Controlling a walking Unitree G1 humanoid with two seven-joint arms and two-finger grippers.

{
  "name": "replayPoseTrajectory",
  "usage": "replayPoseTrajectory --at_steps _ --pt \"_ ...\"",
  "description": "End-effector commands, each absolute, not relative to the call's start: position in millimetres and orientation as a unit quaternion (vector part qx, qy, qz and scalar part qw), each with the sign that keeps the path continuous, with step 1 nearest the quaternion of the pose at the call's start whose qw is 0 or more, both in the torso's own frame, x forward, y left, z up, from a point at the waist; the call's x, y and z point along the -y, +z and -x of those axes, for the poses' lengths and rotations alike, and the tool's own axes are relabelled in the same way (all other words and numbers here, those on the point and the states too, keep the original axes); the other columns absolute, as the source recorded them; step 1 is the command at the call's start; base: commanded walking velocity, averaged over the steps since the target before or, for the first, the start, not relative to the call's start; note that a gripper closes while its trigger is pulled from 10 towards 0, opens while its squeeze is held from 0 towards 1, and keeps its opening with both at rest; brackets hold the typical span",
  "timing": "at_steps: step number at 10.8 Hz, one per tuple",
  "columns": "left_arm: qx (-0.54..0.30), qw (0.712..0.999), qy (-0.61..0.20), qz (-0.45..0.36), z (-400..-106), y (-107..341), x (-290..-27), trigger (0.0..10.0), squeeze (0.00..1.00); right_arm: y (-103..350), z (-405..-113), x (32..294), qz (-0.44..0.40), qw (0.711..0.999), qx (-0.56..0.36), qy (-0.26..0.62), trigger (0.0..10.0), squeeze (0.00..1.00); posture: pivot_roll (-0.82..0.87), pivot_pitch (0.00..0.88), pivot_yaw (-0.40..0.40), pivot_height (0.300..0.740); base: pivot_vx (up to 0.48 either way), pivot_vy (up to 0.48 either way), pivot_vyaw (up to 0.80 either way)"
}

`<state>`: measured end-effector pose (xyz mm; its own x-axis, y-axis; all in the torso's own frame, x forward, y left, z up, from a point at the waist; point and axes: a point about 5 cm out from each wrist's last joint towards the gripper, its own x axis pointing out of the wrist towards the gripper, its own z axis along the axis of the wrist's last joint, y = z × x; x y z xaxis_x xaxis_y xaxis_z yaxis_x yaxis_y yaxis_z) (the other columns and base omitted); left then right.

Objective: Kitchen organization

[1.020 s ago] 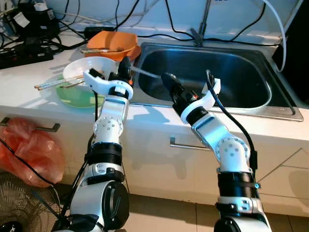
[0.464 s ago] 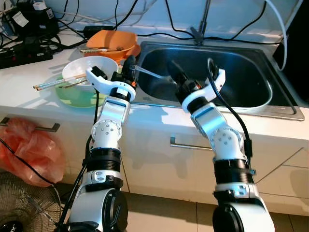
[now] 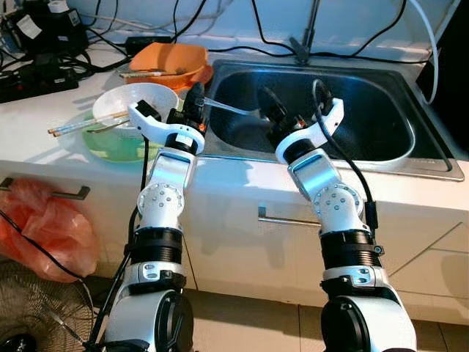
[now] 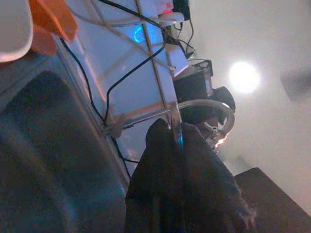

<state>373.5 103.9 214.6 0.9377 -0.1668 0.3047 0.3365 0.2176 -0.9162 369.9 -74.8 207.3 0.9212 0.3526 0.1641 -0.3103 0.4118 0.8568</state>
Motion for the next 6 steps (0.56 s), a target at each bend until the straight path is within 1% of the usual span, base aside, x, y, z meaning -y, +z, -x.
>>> replayPoseTrajectory --at_steps 1,2,3,6 --pt "-0.008 0.744 -0.154 0.650 -359 183 -49 0.0 0.00 235 -369 47 -0.523 0.819 0.000 0.236 0.4 0.00 0.07 0.045 0.041 0.740 0.000 0.000 0.00" --pt "-0.008 0.748 -0.147 0.647 -360 182 -50 0.0 0.00 236 -369 45 -0.523 0.819 0.000 0.236 0.4 0.00 0.06 0.046 0.042 0.740 0.000 0.000 0.00" --pt "-0.010 0.750 -0.147 0.645 -361 181 -48 0.0 0.00 237 -368 42 -0.524 0.818 -0.002 0.238 0.0 0.00 0.06 0.045 0.043 0.740 0.000 0.000 0.00" --pt "-0.017 0.755 -0.143 0.640 -362 177 -47 0.0 0.00 241 -366 36 -0.532 0.810 -0.003 0.245 0.0 0.00 0.06 0.039 0.042 0.740 0.000 0.000 0.00"
